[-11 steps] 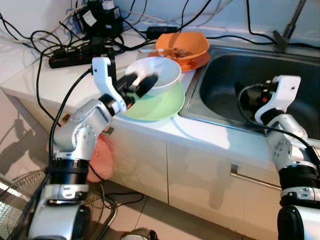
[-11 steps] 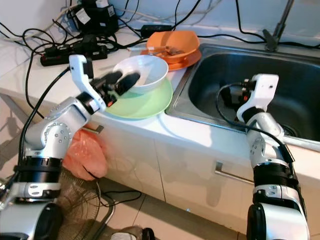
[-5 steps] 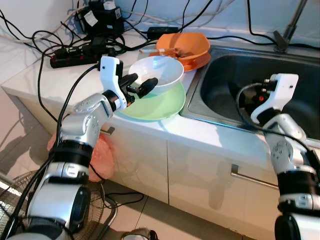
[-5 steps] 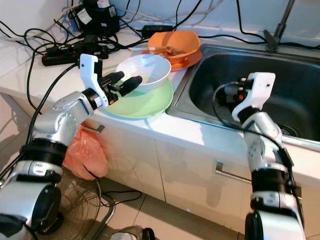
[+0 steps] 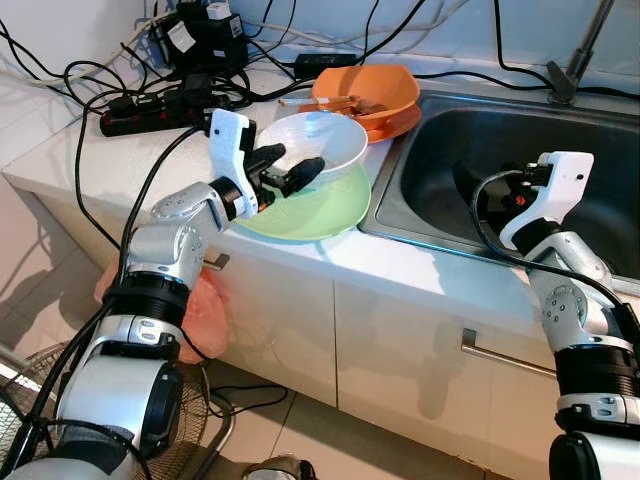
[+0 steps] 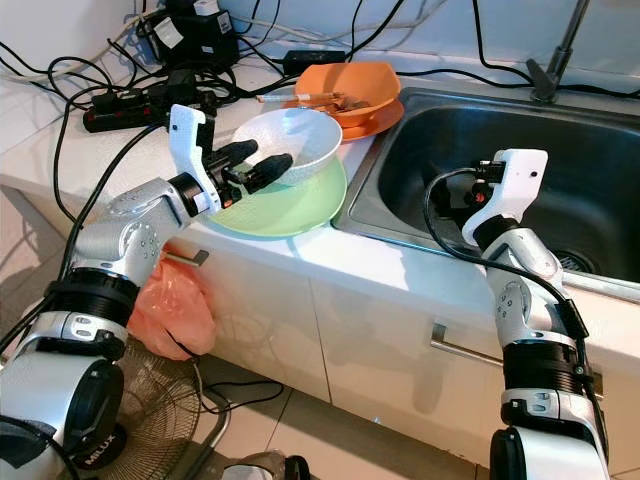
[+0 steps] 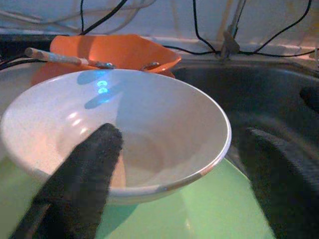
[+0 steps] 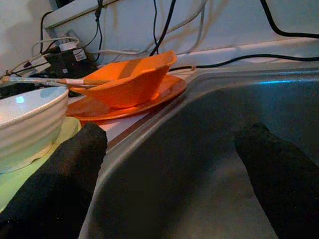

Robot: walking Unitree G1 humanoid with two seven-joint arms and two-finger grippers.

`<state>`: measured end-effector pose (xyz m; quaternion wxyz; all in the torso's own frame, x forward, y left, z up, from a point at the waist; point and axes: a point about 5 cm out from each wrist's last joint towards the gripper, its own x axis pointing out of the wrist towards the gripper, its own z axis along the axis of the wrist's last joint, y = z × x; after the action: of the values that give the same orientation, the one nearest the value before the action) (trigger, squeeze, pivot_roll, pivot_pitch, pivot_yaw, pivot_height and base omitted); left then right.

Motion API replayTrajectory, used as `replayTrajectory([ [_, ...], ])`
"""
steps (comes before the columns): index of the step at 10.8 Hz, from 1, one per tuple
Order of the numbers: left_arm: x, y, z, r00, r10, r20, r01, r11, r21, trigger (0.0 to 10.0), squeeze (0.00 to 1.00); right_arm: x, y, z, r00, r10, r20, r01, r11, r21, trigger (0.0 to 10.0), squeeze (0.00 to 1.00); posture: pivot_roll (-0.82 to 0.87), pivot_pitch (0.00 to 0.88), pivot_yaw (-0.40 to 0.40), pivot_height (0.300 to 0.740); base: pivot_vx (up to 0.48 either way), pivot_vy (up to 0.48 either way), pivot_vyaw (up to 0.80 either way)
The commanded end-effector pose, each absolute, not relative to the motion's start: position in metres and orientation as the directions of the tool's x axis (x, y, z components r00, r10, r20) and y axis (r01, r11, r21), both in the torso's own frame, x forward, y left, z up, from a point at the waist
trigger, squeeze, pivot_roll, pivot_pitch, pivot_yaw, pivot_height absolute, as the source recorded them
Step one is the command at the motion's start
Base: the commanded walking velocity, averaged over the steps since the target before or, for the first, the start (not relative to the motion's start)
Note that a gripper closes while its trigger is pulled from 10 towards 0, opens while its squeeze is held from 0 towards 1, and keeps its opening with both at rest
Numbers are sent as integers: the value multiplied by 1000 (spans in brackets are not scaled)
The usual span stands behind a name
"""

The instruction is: Kitchen organization

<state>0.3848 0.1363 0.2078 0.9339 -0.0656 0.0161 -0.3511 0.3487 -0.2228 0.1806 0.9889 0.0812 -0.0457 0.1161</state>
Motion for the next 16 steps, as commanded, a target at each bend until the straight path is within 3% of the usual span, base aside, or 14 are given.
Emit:
replayTrajectory([
  [1, 385, 136, 206, 744, -669, -3, 663, 738, -125, 0, 0, 347, -221, 180, 965, 237, 111, -253, 955, 157, 10000, 0, 133, 36, 106, 740, 0, 0, 0],
  [5, 385, 140, 203, 729, -682, -53, 679, 731, -68, 0, 0, 346, -221, 182, 963, 245, 109, -260, 954, 153, 10000, 0, 131, 37, 102, 740, 0, 0, 0],
  [6, 384, 139, 204, 711, -700, -72, 701, 713, -16, 7569, 0, 346, -220, 182, 963, 246, 110, -261, 954, 150, 10000, 0, 131, 37, 101, 740, 0, 0, 0],
  [7, 384, 140, 204, 713, -697, -84, 700, 714, 13, 10000, 0, 346, -220, 182, 963, 246, 110, -261, 953, 151, 10000, 0, 132, 37, 102, 740, 0, 0, 0],
  [10, 385, 143, 210, 729, -681, -74, 684, 722, 102, 10000, 0, 346, -220, 181, 963, 246, 107, -260, 954, 149, 10000, 0, 132, 38, 99, 740, 0, 0, 0],
  [13, 379, 143, 214, 648, -735, -200, 753, 581, 309, 10000, 0, 346, -220, 181, 963, 247, 111, -262, 953, 153, 10000, 0, 137, 32, 99, 740, 0, 0, 0],
  [15, 379, 145, 215, 631, -738, -238, 763, 534, 365, 10000, 0, 347, -219, 181, 962, 249, 113, -264, 952, 155, 10000, 0, 140, 26, 101, 740, 0, 0, 0],
  [16, 381, 148, 216, 653, -717, -245, 740, 535, 409, 4824, 0, 347, -218, 181, 962, 249, 114, -265, 952, 155, 10000, 0, 139, 26, 102, 740, 0, 0, 0],
])
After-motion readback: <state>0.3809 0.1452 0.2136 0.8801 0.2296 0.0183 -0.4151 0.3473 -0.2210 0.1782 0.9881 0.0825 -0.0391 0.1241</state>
